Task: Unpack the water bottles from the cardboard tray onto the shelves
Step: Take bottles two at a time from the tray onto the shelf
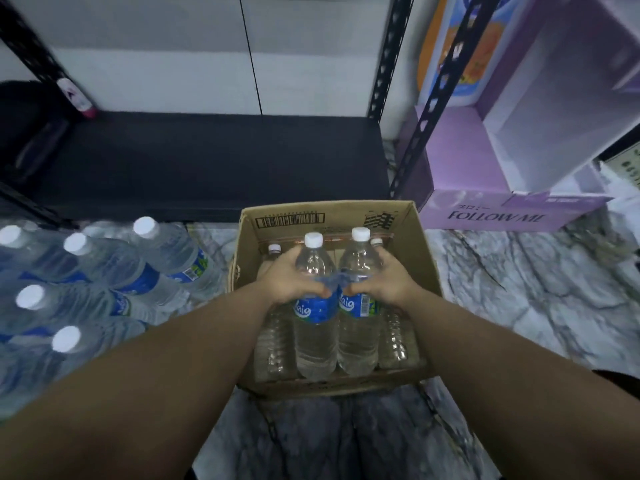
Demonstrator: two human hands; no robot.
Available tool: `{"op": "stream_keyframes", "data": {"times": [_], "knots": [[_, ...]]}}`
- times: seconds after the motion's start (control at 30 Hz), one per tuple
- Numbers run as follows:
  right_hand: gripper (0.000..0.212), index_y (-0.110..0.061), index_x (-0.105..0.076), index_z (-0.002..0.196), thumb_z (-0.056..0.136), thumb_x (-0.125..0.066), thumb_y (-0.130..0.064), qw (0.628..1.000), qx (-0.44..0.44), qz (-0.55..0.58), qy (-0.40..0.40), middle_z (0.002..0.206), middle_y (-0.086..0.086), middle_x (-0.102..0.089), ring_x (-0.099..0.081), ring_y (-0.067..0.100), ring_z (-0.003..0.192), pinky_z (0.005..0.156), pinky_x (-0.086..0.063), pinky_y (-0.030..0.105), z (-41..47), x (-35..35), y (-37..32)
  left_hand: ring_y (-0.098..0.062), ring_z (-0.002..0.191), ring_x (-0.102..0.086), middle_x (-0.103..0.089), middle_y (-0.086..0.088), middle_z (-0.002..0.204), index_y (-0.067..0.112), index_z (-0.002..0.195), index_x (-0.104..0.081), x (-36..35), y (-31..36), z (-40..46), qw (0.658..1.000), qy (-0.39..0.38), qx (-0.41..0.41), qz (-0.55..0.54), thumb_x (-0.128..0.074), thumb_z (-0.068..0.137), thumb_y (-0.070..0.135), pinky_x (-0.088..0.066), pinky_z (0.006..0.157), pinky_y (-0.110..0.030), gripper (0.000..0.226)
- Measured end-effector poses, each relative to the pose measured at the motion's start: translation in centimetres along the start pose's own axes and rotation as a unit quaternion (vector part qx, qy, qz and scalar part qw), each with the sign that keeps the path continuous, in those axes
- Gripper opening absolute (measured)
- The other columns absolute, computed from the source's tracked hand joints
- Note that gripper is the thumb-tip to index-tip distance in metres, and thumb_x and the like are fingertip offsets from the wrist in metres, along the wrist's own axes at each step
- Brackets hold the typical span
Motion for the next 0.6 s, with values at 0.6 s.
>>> {"op": "stream_keyframes", "data": {"times": [0.6], "knots": [[0.055, -0.018, -0.073, 0.107, 0.060, -0.098, -0.004, 0.970, 0.217, 0.085, 0.065, 0.096, 0.002, -0.081, -0.079, 0.023, 0.090, 0.083, -0.064, 0.047, -27.5, 12.9, -41.0, -0.024, 0.096, -0.075, -0.078, -0.009, 0.104, 0.012, 0.118, -0.069, 12.0, 39.9, -26.6, 0.971, 0.034, -0.194, -0.132, -0.094, 0.048, 0.018, -0.058, 0.082, -0.035, 0.074]]}}
Point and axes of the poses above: each hand's wrist, its own z-axis towards the middle knuckle, its own x-axis out of the back of the hand, y = z × x, the point moved 4 cm from there along z, towards the middle knuckle
